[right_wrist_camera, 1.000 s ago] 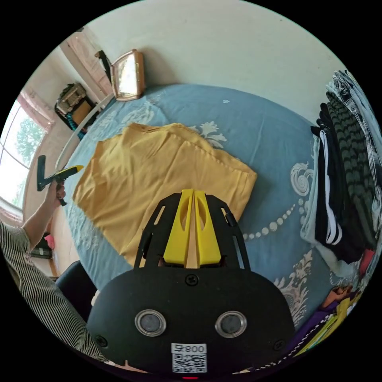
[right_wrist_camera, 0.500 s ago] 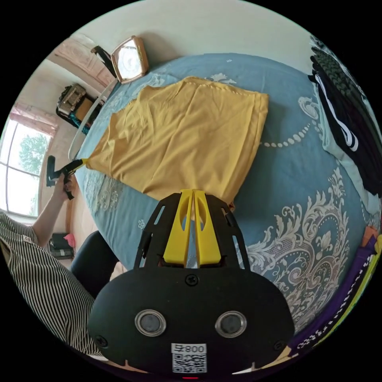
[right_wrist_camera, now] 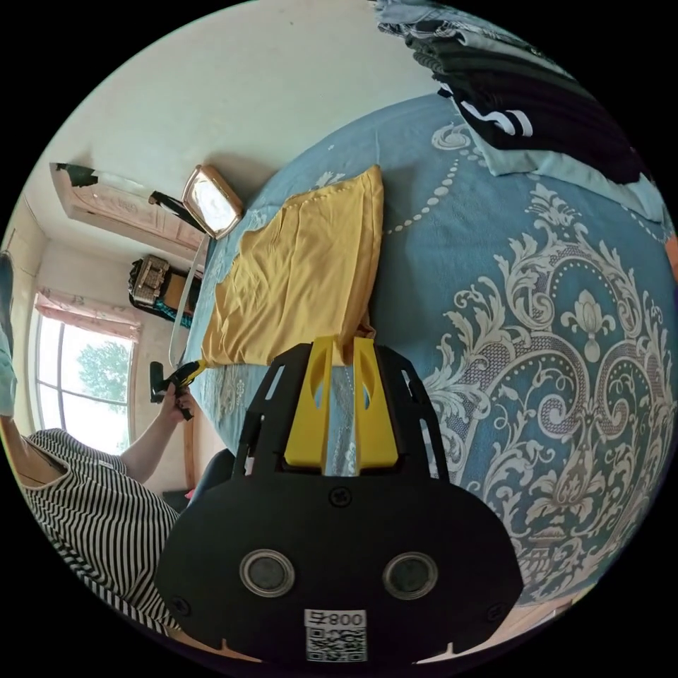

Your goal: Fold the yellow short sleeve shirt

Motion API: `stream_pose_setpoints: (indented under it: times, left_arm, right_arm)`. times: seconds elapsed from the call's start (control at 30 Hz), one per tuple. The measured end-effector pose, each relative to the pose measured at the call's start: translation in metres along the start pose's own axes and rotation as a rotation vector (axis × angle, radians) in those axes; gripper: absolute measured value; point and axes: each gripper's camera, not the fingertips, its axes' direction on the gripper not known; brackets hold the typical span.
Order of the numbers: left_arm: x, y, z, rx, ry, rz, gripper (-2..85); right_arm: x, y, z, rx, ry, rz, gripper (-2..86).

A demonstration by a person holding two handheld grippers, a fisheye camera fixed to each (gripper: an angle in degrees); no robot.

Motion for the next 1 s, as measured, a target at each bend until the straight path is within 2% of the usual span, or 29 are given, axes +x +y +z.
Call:
stream_pose_setpoints:
  times: [0.3, 0.5, 0.67, 0.87, 1.0]
  left_arm:
    - [0.009, 0.005, -0.036, 0.055, 0.038, 0.058, 0.8]
    - [0.009, 0.010, -0.013, -0.056, -0.010, 0.003, 1.1]
    - [0.027, 0.017, -0.022, 0.012, -0.005, -0.030, 1.5]
    - [0.088, 0.021, -0.040, 0.121, -0.062, 0.045, 1.1]
    - [0.159, 0.013, -0.008, 0.064, -0.017, 0.194, 0.6]
  right_arm:
    - [0.024, 0.002, 0.014, -0.111, -0.041, -0.054, 0.4]
    - [0.051, 0.008, 0.035, -0.205, -0.084, -0.002, 0.2]
    - [0.065, 0.022, 0.040, -0.167, -0.142, 0.058, 0.2]
    - [0.048, 0.039, 0.021, -0.005, -0.095, 0.033, 0.2]
    - [0.017, 0.036, 0.044, -0.057, -0.026, -0.090, 0.1]
